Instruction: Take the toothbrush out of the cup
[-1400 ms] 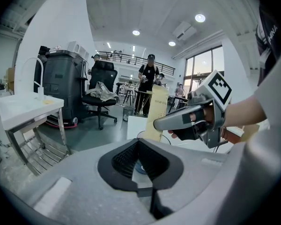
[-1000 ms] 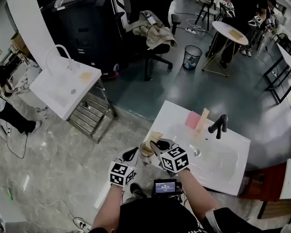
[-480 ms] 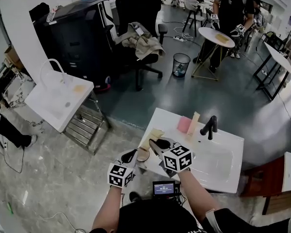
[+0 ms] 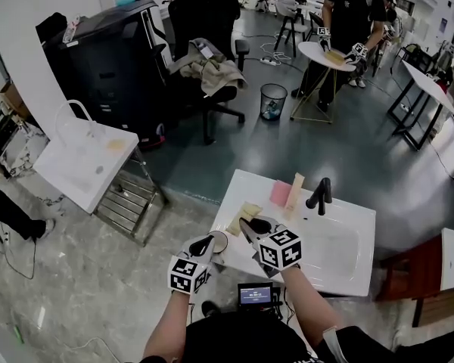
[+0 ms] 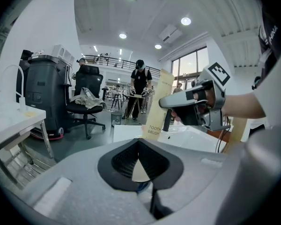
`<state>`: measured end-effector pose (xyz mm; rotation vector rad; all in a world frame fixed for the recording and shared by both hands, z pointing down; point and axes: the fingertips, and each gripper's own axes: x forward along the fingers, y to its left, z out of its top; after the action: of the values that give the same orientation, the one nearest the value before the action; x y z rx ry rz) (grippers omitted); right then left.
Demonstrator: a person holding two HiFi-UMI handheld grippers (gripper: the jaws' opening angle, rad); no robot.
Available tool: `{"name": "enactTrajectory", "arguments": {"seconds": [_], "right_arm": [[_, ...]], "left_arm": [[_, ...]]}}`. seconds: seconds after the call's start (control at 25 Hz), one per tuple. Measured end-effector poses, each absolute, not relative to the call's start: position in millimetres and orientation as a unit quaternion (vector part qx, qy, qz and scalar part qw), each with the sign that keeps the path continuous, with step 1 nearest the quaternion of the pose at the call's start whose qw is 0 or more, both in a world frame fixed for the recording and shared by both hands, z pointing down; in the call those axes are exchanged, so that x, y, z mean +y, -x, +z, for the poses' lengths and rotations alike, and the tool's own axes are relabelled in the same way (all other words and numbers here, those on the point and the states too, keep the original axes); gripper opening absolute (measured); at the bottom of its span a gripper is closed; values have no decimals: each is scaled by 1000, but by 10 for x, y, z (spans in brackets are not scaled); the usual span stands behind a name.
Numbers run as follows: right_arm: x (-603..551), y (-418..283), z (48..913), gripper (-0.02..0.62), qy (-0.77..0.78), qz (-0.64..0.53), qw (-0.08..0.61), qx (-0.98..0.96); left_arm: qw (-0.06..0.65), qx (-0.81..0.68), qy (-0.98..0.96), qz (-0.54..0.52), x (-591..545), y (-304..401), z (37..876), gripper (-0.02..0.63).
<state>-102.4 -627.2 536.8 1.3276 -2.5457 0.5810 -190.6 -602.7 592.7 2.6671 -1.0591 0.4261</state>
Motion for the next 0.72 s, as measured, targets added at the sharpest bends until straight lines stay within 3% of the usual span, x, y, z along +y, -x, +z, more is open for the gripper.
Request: {"name": "enactTrajectory", "arguments": {"seconds": [0.72], "right_arm": [[-6050, 915, 5937, 41, -462, 244, 143, -841]], "left_arm": [[145, -361, -908, 156, -5928, 1926, 6146, 11]]}}
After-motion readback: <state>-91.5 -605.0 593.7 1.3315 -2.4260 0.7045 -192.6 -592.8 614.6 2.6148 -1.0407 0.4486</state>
